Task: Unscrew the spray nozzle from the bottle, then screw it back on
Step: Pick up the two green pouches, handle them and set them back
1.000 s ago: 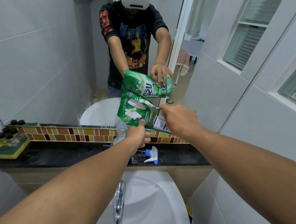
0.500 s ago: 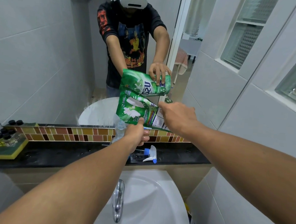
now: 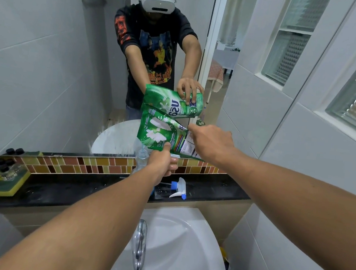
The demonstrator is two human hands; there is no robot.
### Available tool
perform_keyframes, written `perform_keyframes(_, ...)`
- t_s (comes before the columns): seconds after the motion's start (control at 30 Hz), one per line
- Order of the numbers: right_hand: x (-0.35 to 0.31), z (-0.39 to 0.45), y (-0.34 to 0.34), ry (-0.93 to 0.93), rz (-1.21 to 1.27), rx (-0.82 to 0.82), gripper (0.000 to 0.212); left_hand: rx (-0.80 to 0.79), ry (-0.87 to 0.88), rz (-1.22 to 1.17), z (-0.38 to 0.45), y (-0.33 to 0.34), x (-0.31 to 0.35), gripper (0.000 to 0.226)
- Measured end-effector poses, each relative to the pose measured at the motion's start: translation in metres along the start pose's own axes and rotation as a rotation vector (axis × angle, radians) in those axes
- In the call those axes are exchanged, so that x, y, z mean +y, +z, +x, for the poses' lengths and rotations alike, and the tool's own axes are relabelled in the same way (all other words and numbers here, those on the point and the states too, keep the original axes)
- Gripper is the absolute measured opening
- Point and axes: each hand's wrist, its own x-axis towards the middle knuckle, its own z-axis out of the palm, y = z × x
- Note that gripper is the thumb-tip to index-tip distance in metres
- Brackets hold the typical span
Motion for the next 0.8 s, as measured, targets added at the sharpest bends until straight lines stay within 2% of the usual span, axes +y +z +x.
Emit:
perform_keyframes(0.2, 0.008, -0.011, 0.021, 0.020, 0.161, -0.068, 0.011, 0.009, 0.015, 0.009, 0.004, 0.002, -0.010, 0.048)
perform_keyframes(0.47, 0.023, -0.033, 0.059, 0.132, 0.398, -0.169, 0.015, 0.038, 0.046, 0.037, 0.006, 0.004, -0.028, 0.039)
perform_keyframes(0.63, 0.041, -0.049, 0.088, 0.269, 0.547, -0.204, 0.016, 0.033, 0.108, 0.152, 0.008, 0.018, -0.038, 0.037)
perform_keyframes(0.8, 0.072, -0.071, 0.118, 0.471, 0.718, -0.216, 0.011, 0.007, 0.157, 0.392, 0.005, 0.052, -0.045, 0.036)
